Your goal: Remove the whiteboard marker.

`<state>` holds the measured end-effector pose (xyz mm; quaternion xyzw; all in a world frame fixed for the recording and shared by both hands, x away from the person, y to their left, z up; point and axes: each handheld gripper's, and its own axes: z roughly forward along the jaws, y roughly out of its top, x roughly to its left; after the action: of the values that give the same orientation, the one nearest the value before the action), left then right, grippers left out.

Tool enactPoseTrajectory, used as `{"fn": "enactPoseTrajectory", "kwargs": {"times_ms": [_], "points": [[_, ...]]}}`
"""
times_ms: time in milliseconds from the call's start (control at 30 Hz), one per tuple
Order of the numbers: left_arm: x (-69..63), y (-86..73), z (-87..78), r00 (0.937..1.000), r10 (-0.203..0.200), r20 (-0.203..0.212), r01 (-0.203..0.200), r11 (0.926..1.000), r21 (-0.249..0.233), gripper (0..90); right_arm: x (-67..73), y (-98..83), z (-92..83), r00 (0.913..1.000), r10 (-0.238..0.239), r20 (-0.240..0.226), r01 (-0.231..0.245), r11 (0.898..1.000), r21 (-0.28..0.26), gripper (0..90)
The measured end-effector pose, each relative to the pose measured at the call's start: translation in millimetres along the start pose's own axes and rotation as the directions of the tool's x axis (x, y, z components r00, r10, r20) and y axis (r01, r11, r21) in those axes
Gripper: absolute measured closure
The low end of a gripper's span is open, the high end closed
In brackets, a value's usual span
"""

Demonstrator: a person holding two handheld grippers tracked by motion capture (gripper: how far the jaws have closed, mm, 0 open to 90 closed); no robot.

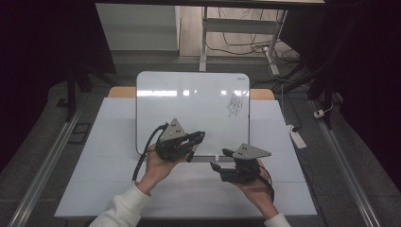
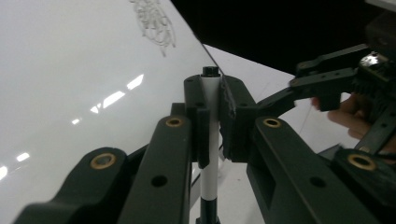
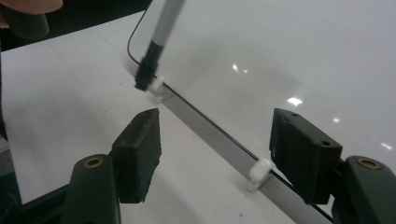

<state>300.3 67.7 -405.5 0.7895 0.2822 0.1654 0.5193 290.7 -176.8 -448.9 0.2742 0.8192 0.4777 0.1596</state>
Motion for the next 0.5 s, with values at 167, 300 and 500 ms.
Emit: {"fn": "enactPoseTrajectory", "kwargs": {"times_ms": [167,300,500], "points": [[-6.4,1.7,5.3,0.9998,0.015,0.015,-0.015,0.9999,0.005,81.1,2.3,1.0,6.2,0.9988,0.035,-0.036,-0.035,0.999,0.001,34.4],[-12.4,2.0,11.9,0.9992,0.025,0.031,-0.025,0.9996,0.013,81.1,3.9,2.9,11.1,0.9973,0.055,-0.049,-0.055,0.999,0.002,36.4],[-26.7,2.1,24.2,0.9971,0.058,0.049,-0.059,0.9979,0.026,81.1,8.5,6.5,19.0,0.9936,0.083,-0.076,-0.081,0.996,0.023,44.2]]}}
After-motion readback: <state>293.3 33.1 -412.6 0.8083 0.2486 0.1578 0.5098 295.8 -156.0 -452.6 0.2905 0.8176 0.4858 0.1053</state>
